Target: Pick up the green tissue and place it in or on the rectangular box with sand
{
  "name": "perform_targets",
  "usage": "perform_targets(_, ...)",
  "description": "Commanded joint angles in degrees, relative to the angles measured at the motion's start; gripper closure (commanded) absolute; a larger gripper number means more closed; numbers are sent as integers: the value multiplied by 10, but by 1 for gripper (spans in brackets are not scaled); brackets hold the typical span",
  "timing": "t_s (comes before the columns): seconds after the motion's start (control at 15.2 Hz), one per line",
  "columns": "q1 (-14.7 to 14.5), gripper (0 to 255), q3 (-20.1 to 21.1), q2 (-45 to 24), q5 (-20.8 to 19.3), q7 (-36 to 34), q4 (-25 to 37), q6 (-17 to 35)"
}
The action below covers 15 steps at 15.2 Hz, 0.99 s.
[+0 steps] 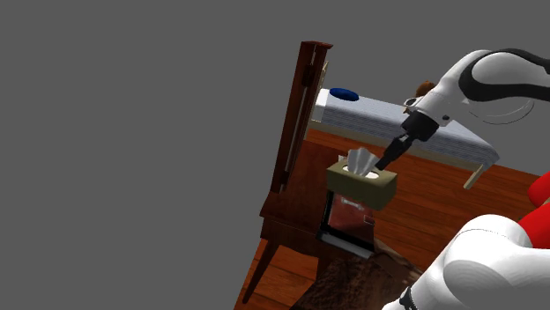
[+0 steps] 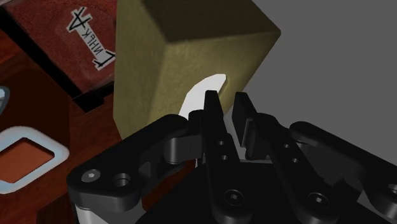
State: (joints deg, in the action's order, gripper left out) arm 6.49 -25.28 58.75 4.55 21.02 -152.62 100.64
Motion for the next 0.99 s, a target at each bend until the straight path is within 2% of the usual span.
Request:
perform_targets(0.0, 3, 255, -4, 2, -3, 5, -16, 13)
perform_targets(0.92, 19, 255, -39, -11, -26, 44, -113, 113)
